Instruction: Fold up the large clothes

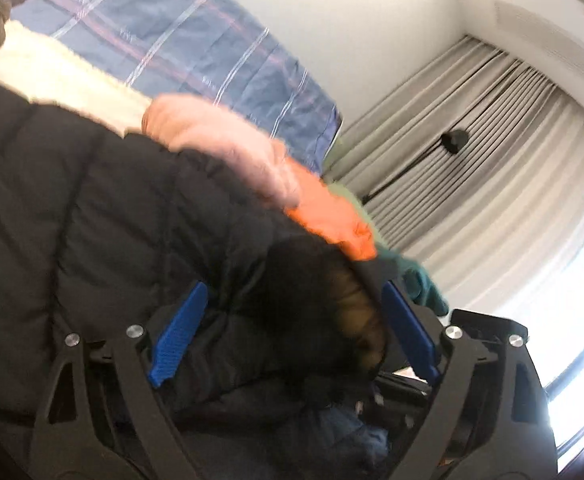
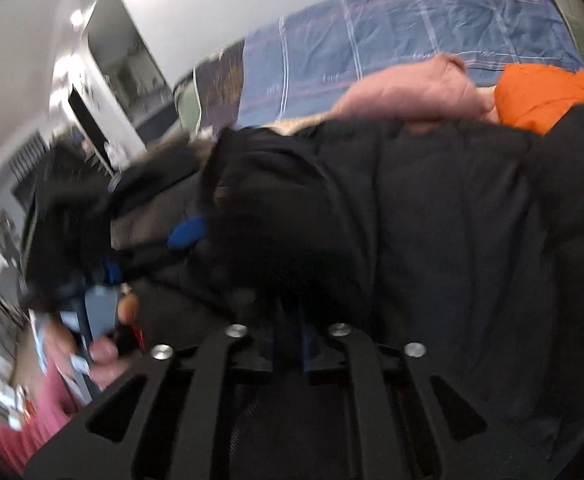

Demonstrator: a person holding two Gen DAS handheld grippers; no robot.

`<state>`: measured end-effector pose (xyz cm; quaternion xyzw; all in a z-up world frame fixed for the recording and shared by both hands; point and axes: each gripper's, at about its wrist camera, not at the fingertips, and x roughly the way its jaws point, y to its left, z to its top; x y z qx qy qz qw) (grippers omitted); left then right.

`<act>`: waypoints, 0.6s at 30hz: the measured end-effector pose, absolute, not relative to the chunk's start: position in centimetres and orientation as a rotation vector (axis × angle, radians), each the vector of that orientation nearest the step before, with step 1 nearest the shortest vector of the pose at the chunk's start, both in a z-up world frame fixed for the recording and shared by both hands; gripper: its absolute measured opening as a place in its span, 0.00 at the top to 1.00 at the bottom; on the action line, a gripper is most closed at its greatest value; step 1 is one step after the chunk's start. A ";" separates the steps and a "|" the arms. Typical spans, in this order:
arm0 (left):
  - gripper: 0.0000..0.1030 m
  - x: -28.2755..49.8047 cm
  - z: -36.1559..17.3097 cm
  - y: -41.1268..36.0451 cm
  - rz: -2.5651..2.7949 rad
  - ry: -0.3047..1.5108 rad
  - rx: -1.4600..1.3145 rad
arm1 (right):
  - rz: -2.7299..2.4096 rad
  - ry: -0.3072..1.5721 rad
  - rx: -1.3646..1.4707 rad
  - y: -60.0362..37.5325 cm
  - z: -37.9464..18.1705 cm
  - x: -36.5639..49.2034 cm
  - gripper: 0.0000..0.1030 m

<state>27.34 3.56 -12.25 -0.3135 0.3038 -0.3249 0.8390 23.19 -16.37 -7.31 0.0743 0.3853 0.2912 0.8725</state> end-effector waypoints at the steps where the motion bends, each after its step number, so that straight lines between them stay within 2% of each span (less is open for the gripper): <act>1: 0.12 27.4 -12.5 3.0 -0.694 0.663 -0.653 | 0.615 0.797 0.123 -16.0 -7.2 22.5 0.68; 4: 0.13 27.3 -12.6 1.8 -0.716 0.673 -0.603 | 0.610 0.780 0.051 -15.5 -8.0 21.1 0.63; 5: 0.17 27.1 -12.5 1.4 -0.711 0.671 -0.574 | 0.601 0.770 0.040 -15.3 -7.8 20.4 0.63; 6: 0.48 26.9 -12.4 0.7 -0.702 0.674 -0.524 | 0.591 0.753 0.045 -15.7 -7.7 19.9 0.63; 7: 0.71 26.9 -12.4 0.1 -0.697 0.681 -0.480 | 0.584 0.740 0.056 -15.9 -7.8 19.1 0.62; 8: 0.88 27.0 -12.6 -0.6 -0.679 0.703 -0.434 | 0.577 0.725 0.073 -16.5 -7.7 18.5 0.60; 11: 0.93 26.9 -11.4 -0.7 -0.636 0.667 -0.415 | 0.545 0.665 0.147 -19.4 -6.8 17.9 0.59; 18: 0.92 24.4 -1.6 3.7 -0.492 0.481 -0.184 | 0.343 0.543 0.231 -26.5 -2.4 17.8 0.51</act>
